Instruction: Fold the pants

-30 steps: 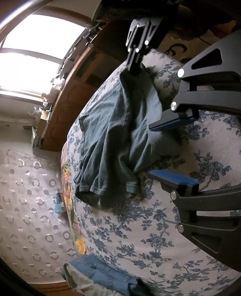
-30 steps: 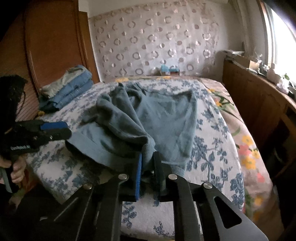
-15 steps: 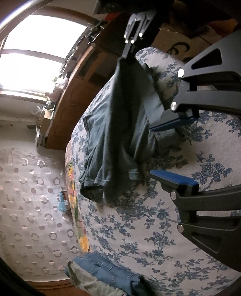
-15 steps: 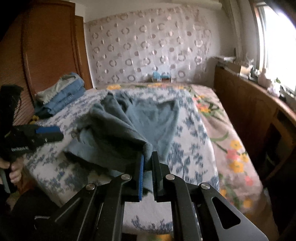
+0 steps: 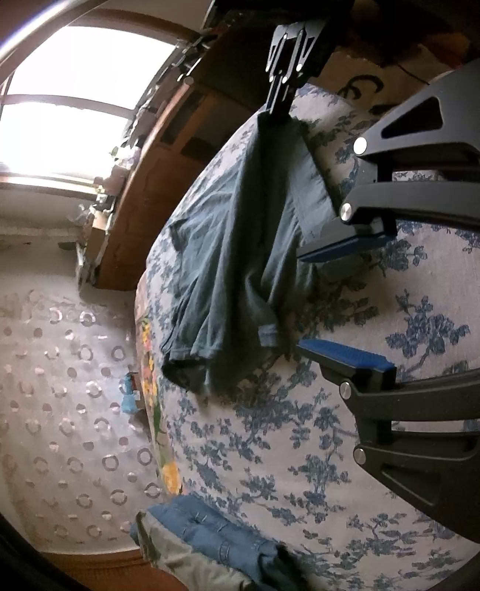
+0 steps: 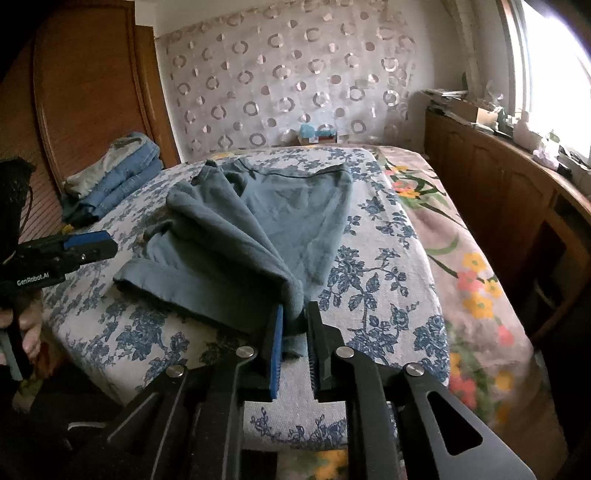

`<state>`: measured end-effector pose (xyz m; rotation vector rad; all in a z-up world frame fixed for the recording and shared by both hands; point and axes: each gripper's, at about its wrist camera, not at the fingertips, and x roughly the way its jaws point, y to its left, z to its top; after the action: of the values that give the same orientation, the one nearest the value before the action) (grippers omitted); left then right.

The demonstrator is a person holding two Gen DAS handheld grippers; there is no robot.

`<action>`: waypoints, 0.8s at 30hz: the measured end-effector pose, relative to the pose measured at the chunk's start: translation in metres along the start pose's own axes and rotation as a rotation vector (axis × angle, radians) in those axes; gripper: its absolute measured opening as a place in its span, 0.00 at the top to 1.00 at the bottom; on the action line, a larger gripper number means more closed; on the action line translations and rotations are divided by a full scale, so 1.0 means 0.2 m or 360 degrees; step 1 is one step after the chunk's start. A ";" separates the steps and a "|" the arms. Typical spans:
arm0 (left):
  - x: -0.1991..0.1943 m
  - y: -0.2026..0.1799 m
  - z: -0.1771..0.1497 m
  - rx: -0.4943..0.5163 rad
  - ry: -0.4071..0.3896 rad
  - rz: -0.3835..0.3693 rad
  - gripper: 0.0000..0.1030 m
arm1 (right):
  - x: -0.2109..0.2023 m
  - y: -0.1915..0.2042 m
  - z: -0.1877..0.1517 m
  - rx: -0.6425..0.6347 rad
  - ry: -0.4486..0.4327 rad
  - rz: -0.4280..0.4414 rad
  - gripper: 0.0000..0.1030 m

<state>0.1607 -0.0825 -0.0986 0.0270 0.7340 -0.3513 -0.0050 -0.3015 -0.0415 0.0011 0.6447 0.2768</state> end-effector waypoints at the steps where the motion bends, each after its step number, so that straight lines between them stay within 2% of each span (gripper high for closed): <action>1: -0.01 0.01 0.00 -0.0005 -0.0011 0.0006 0.57 | -0.01 -0.01 -0.01 0.0004 -0.0006 -0.0002 0.86; 6: -0.08 0.06 0.03 -0.0018 -0.0058 0.0032 0.57 | -0.07 -0.02 0.00 0.0009 -0.0056 -0.0015 0.78; 12: -0.14 0.13 0.09 -0.0011 -0.0084 0.0062 0.57 | -0.10 0.04 0.09 -0.0008 -0.0131 0.0068 0.73; 14: -0.15 0.15 0.11 -0.0012 -0.0087 0.0080 0.57 | -0.09 0.07 0.13 -0.0020 -0.0154 0.0119 0.68; 18: -0.18 0.21 0.16 -0.0007 -0.0112 0.0111 0.57 | 0.00 0.17 0.21 -0.0092 -0.0167 0.0192 0.66; 24: -0.20 0.28 0.21 -0.0023 -0.0152 0.0125 0.57 | 0.22 0.35 0.31 -0.0238 -0.0076 0.0346 0.66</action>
<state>0.1783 -0.0226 -0.0463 0.0254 0.6391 -0.2703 0.0485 -0.2169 -0.0117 -0.0656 0.5758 0.5329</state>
